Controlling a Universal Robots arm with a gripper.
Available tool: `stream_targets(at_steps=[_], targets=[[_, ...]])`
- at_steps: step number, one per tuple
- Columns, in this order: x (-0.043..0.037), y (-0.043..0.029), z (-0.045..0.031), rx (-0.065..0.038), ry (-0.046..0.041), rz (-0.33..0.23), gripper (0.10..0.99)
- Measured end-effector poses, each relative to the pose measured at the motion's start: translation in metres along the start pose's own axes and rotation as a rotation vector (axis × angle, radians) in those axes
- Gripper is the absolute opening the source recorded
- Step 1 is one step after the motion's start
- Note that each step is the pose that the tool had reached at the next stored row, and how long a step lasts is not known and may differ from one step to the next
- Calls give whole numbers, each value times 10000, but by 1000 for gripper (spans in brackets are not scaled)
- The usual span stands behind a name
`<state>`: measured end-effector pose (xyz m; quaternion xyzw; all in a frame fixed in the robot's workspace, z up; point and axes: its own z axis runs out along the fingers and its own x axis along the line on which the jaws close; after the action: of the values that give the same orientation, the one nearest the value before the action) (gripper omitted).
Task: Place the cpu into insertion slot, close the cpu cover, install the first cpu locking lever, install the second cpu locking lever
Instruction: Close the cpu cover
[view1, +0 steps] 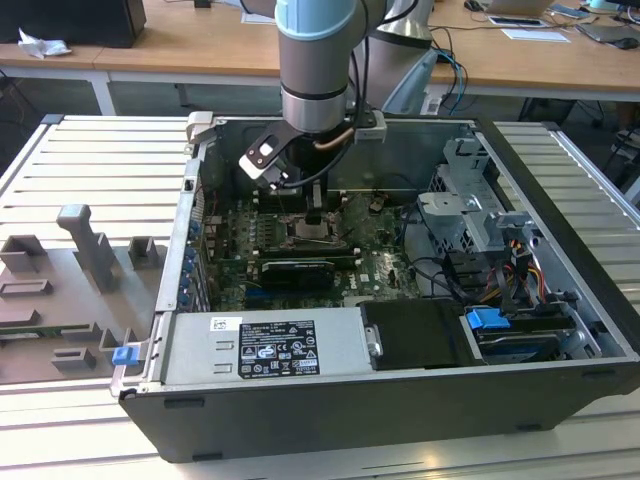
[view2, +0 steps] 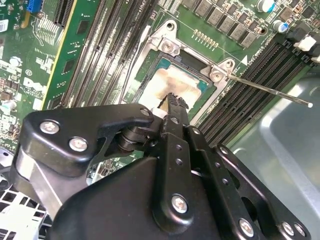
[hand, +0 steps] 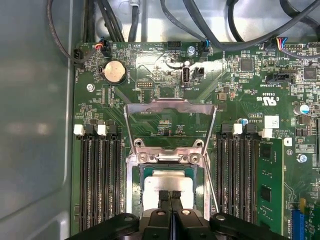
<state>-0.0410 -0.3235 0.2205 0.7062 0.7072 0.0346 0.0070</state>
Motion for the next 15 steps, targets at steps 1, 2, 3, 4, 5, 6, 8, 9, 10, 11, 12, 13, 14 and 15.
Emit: stream_targets(at_steps=[1, 2, 3, 4, 5, 6, 8, 9, 10, 11, 12, 13, 14, 15], targets=[[1, 1, -22, 1, 0, 0, 106], [2, 3, -41, 0, 0, 0, 106], [2, 10, -40, 16, 2, -2, 106], [1, 20, -51, 49, -4, 2, 106], [4, 23, -92, 51, -1, 3, 106], [5, 25, -126, 52, -1, 3, 106], [11, 35, -292, 52, -1, 2, 106], [12, 35, -292, 50, 2, 1, 106], [12, 36, -292, 50, 3, 0, 106], [11, 42, -292, 50, 4, -1, 106], [11, 48, -292, 51, 4, 1, 106], [11, 53, -292, 52, 4, 1, 106], [12, 53, -294, 52, 4, 3, 106], [12, 54, -304, 54, 1, 3, 106]])
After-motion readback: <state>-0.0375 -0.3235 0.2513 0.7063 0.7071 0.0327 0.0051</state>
